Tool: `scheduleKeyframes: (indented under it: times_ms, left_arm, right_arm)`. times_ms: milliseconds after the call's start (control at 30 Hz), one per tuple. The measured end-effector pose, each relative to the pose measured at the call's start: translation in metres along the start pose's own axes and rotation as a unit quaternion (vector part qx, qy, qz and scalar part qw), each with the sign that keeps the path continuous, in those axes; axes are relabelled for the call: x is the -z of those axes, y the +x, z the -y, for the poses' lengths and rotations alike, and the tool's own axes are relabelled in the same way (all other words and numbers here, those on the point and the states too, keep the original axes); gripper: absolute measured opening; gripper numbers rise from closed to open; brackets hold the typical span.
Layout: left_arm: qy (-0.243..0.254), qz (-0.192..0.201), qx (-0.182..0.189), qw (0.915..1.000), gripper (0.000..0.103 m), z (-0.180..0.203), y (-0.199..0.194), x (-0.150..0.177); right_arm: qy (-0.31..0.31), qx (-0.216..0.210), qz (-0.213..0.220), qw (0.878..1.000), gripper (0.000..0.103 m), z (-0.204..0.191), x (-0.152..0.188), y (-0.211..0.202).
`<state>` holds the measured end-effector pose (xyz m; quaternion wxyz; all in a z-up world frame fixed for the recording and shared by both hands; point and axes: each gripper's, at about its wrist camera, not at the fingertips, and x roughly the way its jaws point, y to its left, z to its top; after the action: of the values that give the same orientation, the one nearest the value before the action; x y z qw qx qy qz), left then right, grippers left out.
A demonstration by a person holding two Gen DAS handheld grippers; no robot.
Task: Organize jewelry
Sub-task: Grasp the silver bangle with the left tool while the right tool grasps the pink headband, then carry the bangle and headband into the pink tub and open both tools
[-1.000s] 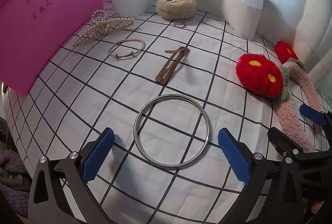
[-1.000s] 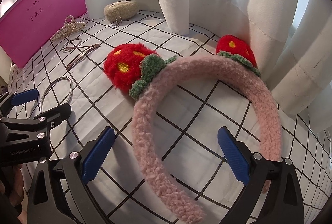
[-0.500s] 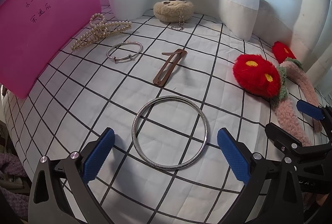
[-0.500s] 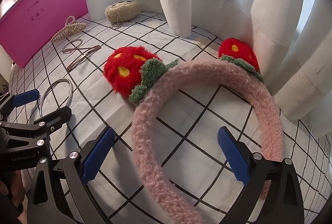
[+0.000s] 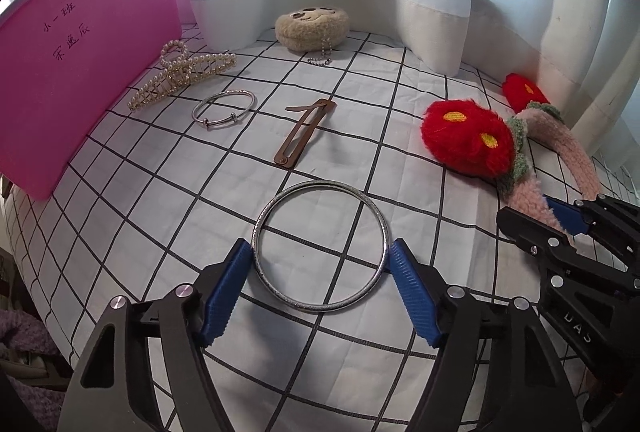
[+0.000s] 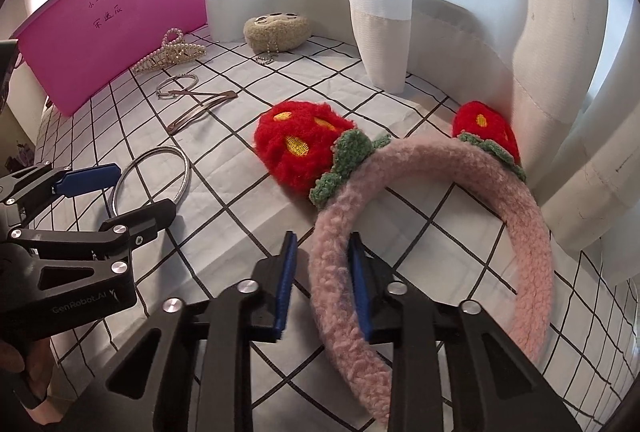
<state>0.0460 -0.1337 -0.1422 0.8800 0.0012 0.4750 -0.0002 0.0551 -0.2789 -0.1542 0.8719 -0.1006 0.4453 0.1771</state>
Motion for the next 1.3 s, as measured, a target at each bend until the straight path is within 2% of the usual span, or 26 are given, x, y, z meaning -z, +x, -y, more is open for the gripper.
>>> scheduleKeyframes:
  times_ms: [200, 600, 1000, 1300]
  left_arm:
    - [-0.003, -0.002, 0.008, 1.0, 0.068, -0.003, 0.001, -0.002]
    - [-0.036, 0.015, 0.03, 0.9988, 0.068, -0.021, -0.028, -0.012]
    - [-0.067, 0.037, 0.04, 0.9963, 0.067, -0.04, -0.061, -0.021]
    - [-0.083, 0.066, 0.035, 0.9937, 0.067, -0.055, -0.098, -0.034]
  right_arm:
    - [0.013, -0.012, 0.0, 1.0, 0.01, 0.004, 0.0, -0.001]
    - [0.067, -0.083, 0.024, 0.994, 0.009, 0.015, -0.002, -0.029]
    - [0.067, -0.113, 0.044, 0.99, 0.009, 0.008, -0.019, -0.06]
    - [0.042, -0.132, 0.056, 0.989, 0.01, -0.005, -0.034, -0.086]
